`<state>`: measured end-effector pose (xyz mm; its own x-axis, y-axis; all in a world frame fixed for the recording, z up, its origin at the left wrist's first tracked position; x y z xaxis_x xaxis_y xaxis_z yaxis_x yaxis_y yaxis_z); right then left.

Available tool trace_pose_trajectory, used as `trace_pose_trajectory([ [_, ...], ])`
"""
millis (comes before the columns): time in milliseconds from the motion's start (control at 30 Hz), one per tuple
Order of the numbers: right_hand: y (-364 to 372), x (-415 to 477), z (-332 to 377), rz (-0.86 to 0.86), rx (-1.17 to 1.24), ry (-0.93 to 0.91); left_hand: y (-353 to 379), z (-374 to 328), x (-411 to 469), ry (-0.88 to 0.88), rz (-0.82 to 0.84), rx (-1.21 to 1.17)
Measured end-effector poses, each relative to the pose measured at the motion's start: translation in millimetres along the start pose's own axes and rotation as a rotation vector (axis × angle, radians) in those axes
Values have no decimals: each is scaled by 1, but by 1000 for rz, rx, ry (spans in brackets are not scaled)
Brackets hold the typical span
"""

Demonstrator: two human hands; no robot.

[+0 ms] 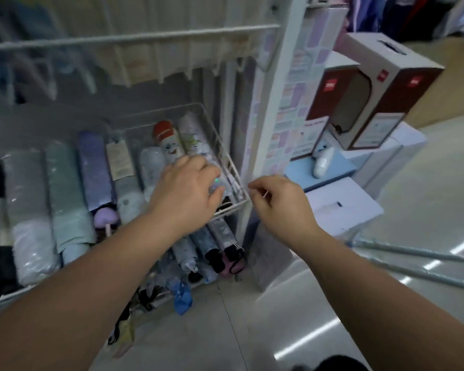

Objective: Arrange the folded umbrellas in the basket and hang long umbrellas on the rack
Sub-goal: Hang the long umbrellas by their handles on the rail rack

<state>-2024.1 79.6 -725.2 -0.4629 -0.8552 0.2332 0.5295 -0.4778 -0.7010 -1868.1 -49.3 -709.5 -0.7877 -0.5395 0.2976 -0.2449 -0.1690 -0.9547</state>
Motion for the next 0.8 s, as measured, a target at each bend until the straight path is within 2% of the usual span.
trace_pose_trajectory([
  [133,-51,-21,-38,23,-37,319,-14,-45,14,111,138,-44],
  [333,-140,-59,-83,42,-35,641,-32,-135,49,177,387,-133],
  [467,-207,-82,-112,59,-30,784,-41,-207,81,221,564,-154],
  [567,-254,-94,-138,120,-33,876,-46,-256,104,243,627,-173],
  [800,-335,-99,-197,225,25,1012,-48,-343,157,172,771,-141],
])
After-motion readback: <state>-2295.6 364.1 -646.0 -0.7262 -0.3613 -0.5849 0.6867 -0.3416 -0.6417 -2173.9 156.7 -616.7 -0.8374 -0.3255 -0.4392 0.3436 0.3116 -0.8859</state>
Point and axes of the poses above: each hand's wrist, its own x-axis towards the middle knuckle, its own y-axis out of the palm, z = x × y, the point moved 1 cm from there along x, towards the middle knuckle, and after that the axes turned 9 degrees about x, right-handed, at the moved point
